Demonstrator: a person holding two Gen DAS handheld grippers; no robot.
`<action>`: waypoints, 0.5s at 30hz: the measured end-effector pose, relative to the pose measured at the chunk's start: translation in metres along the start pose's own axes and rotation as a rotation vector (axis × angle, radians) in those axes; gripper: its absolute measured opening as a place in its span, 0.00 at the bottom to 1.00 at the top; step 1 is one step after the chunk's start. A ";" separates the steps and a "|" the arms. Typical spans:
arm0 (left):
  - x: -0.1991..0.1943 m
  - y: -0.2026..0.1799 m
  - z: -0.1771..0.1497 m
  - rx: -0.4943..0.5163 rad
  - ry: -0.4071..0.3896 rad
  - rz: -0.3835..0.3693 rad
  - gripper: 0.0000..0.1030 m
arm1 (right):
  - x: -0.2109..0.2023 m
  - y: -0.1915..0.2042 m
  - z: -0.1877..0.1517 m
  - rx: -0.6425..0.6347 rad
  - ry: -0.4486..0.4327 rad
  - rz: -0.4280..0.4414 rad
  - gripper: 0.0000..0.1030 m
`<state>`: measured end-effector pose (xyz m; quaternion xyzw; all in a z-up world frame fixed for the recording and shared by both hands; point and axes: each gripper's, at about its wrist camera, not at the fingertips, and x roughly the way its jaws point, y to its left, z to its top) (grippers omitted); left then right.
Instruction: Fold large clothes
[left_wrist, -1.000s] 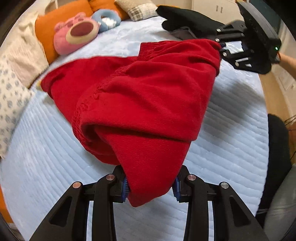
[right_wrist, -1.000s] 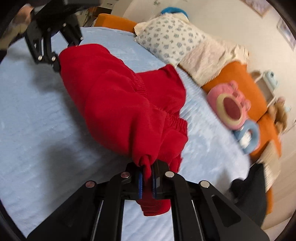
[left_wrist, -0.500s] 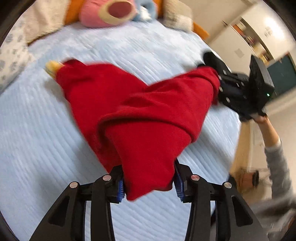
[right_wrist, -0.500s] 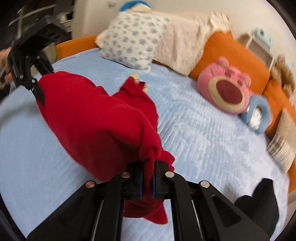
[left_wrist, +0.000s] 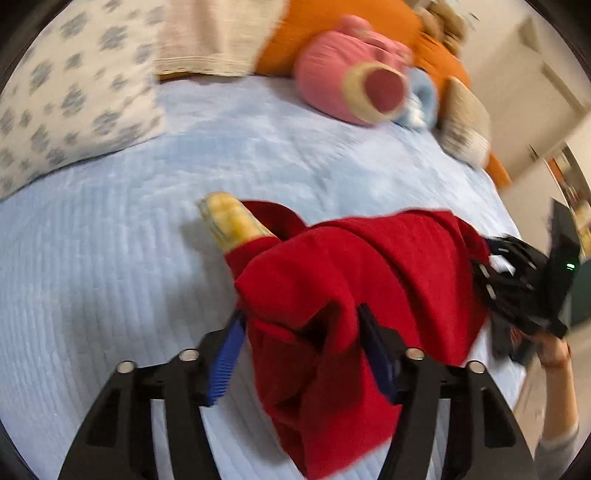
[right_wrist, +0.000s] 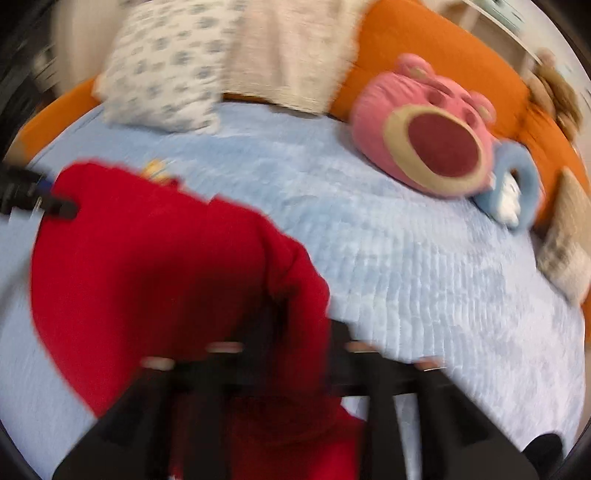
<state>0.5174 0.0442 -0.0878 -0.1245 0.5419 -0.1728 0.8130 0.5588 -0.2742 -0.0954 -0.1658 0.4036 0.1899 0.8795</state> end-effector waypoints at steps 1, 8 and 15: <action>0.008 0.008 0.001 -0.041 -0.026 0.005 0.64 | -0.003 -0.003 0.001 0.036 -0.048 0.000 0.79; 0.032 0.032 0.000 -0.134 -0.086 -0.018 0.64 | -0.043 -0.008 0.006 0.086 -0.207 0.122 0.38; -0.012 0.006 -0.018 -0.039 -0.252 0.043 0.62 | 0.006 0.032 -0.003 -0.009 -0.045 0.179 0.15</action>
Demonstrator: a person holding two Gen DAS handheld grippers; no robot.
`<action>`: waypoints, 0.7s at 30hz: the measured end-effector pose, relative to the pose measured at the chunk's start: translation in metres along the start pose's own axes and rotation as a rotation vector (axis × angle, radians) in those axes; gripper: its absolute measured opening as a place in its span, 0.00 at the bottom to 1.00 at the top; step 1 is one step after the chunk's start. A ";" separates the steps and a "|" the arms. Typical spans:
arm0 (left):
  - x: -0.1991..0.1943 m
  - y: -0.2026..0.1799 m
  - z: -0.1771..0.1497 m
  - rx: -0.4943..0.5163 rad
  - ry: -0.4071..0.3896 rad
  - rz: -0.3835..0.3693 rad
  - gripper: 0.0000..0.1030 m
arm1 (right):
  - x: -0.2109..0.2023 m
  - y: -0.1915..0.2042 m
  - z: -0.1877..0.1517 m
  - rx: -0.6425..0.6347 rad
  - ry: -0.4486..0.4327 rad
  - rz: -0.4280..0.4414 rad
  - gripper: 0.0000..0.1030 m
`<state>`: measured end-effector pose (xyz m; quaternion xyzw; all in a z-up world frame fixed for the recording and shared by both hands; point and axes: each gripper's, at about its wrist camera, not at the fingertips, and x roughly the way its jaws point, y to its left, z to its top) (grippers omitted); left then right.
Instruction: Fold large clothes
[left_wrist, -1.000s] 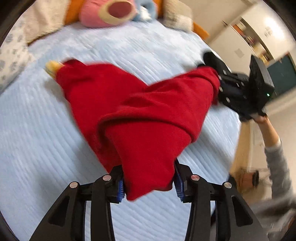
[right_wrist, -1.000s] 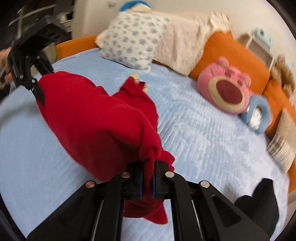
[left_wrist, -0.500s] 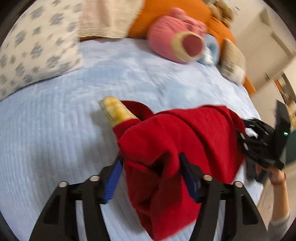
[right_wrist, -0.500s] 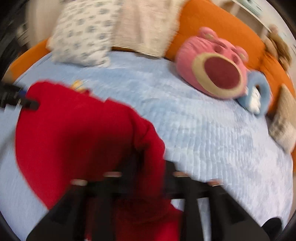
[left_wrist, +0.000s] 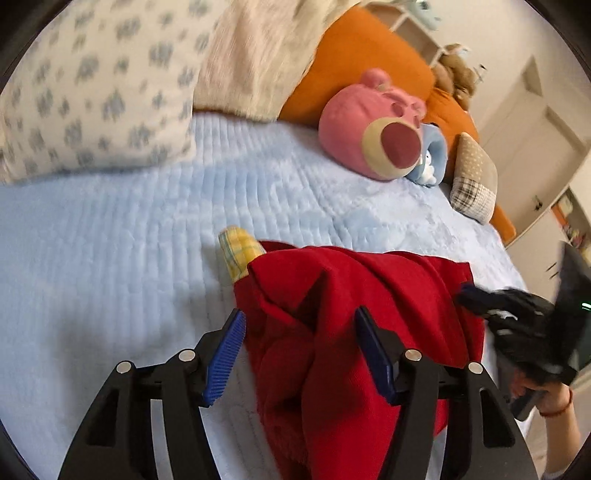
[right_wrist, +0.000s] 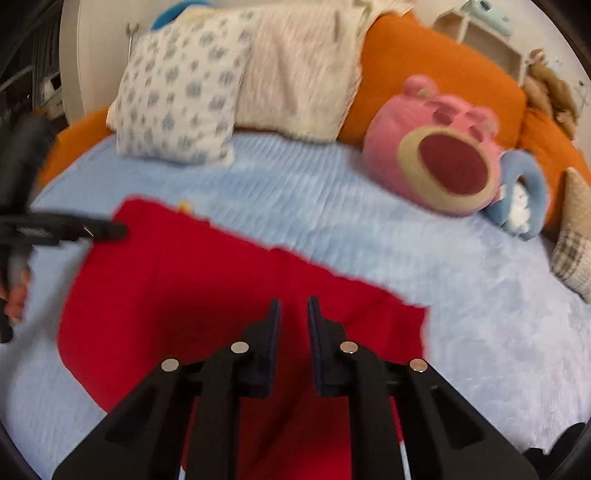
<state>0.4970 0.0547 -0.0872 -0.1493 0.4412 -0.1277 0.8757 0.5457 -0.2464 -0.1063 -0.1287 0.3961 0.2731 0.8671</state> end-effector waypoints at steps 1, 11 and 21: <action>-0.008 -0.003 0.000 -0.001 -0.012 -0.004 0.62 | 0.011 0.008 -0.002 0.007 0.006 0.023 0.15; 0.027 -0.051 0.023 0.095 0.064 0.017 0.59 | 0.030 0.024 -0.014 0.081 -0.054 0.079 0.07; 0.047 -0.012 0.001 0.041 0.028 0.081 0.26 | 0.046 -0.078 -0.040 0.284 0.037 -0.043 0.02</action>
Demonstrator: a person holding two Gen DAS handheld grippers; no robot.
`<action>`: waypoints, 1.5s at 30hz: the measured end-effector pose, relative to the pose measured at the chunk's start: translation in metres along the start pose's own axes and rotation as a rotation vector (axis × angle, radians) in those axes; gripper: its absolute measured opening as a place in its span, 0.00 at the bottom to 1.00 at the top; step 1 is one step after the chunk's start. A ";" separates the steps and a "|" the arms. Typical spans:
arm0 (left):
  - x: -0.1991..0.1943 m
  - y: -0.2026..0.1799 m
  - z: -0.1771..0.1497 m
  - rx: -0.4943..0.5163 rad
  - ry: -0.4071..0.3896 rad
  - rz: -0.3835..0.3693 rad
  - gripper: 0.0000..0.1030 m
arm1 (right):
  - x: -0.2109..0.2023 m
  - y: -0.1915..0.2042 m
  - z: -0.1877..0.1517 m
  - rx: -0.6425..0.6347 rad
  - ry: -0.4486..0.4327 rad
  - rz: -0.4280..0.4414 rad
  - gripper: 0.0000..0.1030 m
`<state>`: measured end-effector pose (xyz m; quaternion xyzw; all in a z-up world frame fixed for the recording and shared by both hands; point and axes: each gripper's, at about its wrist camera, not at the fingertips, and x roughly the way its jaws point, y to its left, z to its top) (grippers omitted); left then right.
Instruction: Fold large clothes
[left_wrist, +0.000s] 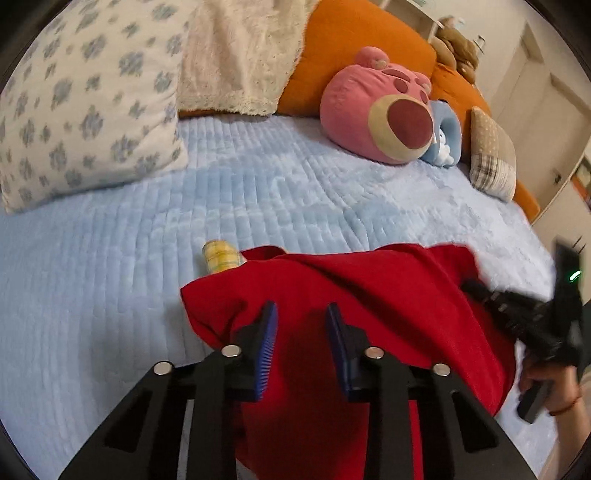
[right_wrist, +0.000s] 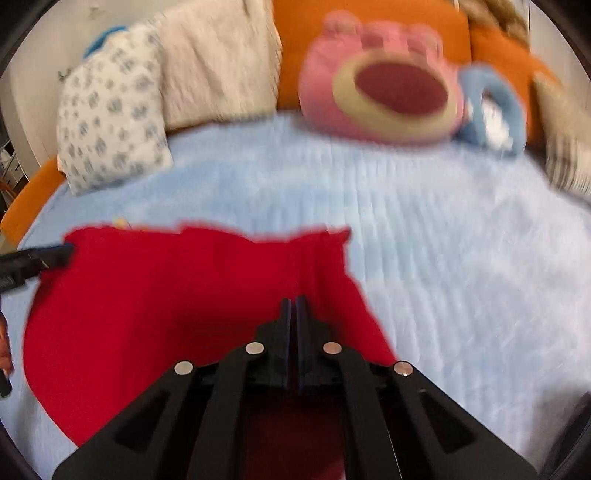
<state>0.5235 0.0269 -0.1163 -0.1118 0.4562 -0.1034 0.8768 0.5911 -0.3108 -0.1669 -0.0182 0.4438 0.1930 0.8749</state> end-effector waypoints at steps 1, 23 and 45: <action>0.002 0.006 -0.001 -0.030 0.001 -0.011 0.19 | 0.009 -0.003 -0.007 0.037 -0.002 0.021 0.02; 0.018 -0.035 -0.020 0.020 0.061 -0.169 0.37 | -0.032 0.074 -0.053 -0.230 -0.014 0.125 0.06; -0.054 0.012 -0.159 -0.639 0.174 -0.225 0.80 | -0.063 -0.005 -0.153 0.794 0.146 0.579 0.74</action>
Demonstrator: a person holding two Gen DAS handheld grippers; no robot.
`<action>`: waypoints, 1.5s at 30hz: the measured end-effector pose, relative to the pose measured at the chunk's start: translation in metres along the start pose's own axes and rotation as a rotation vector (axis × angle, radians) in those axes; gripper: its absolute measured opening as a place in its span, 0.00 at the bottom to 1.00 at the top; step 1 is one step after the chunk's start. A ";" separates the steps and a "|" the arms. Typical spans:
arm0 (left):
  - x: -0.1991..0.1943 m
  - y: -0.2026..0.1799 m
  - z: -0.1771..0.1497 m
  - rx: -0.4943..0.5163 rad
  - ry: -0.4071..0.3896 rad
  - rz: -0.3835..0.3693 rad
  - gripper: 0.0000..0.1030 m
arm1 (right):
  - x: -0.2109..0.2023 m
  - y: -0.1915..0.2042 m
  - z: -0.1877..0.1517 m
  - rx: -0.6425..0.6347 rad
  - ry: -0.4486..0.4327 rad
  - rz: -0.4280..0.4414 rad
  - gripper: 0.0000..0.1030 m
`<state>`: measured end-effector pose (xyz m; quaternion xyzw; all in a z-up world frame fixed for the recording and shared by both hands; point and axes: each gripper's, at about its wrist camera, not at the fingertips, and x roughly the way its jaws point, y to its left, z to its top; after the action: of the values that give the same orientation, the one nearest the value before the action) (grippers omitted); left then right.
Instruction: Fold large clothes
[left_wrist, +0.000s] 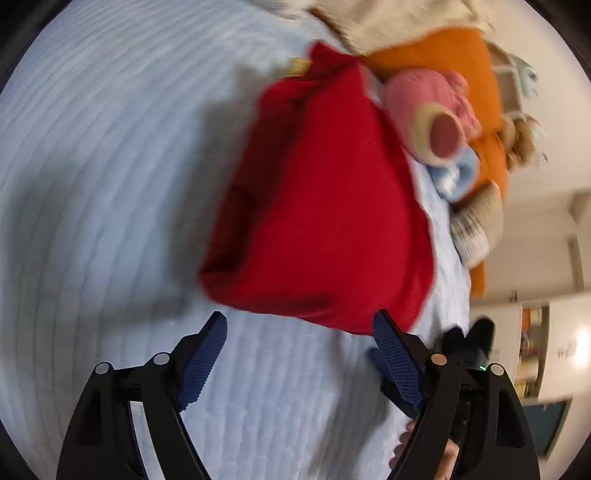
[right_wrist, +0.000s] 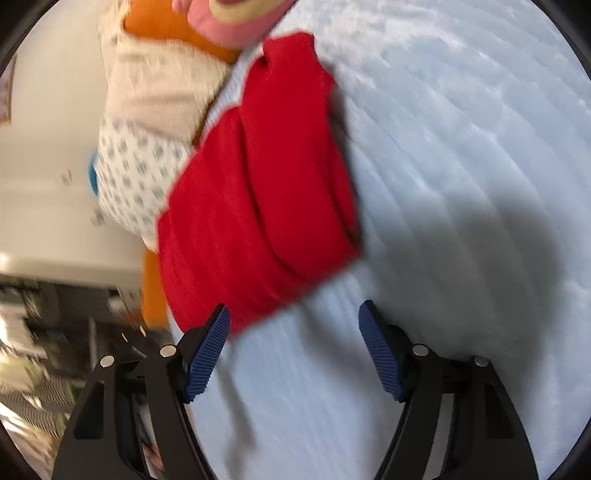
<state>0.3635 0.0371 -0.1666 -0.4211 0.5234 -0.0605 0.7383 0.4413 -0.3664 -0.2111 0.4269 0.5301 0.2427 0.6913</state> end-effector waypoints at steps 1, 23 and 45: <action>0.001 0.004 -0.001 -0.014 -0.019 0.000 0.80 | 0.001 0.001 0.002 0.012 -0.011 -0.002 0.77; 0.026 0.044 0.007 -0.248 -0.130 -0.234 0.91 | 0.040 -0.008 0.006 0.429 -0.233 -0.038 0.97; 0.060 0.025 0.065 -0.062 -0.088 -0.270 0.84 | 0.062 -0.014 0.024 0.303 -0.306 0.120 0.48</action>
<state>0.4353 0.0575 -0.2208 -0.5127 0.4307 -0.1244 0.7322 0.4816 -0.3330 -0.2537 0.5885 0.4230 0.1332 0.6760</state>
